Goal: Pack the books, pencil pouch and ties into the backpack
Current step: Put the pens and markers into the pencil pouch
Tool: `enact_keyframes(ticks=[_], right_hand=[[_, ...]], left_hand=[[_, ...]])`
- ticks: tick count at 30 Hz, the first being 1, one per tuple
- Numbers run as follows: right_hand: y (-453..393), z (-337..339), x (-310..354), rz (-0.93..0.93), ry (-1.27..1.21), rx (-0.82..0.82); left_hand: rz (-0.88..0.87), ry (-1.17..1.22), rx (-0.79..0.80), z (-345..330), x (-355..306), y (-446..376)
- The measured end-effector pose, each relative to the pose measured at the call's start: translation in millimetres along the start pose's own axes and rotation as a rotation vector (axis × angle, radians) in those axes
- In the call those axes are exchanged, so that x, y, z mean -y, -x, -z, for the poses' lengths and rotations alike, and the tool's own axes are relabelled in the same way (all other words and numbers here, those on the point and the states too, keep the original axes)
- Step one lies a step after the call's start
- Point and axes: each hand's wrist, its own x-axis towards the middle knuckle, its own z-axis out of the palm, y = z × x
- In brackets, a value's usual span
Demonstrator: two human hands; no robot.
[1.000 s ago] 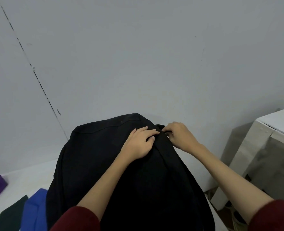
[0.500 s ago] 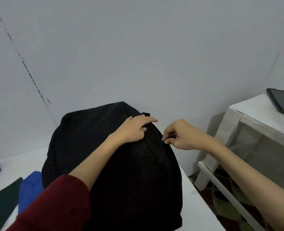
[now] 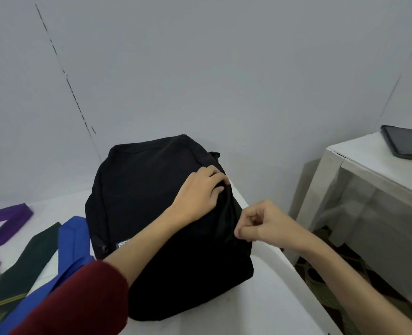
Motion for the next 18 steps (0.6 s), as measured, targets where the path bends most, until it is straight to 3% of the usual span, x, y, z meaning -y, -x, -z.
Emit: enact_keyframes(ticks=[2, 5, 8, 13, 15, 18], right_hand=[[4.0, 0.6, -3.3, -0.03, -0.039, -0.102], [13.6, -8.9, -5.6, -0.021, -0.088, -0.201], [20.1, -19.0, -10.0, 0.007, -0.11, -0.168], [27.5, -19.6, -19.9, 0.052, 0.118, -0.007], [27.2, -15.5, -21.1, 0.111, 0.131, -0.099], [19.7, -16.9, -22.4, 0.274, 0.358, -0.242]], left_hand=[[0.154, 0.242, -0.013, 18.1, -19.5, 25.2], [0.352, 0.622, 0.129, 32.4, -51.8, 62.3], [0.513, 0.825, 0.202, 24.1, -67.3, 76.0], [0.603, 0.859, 0.159, 0.5, -63.6, 86.5], [0.578, 0.829, 0.116, -2.1, -65.6, 90.8], [0.505, 0.76, 0.082, -0.3, -70.2, 93.8]])
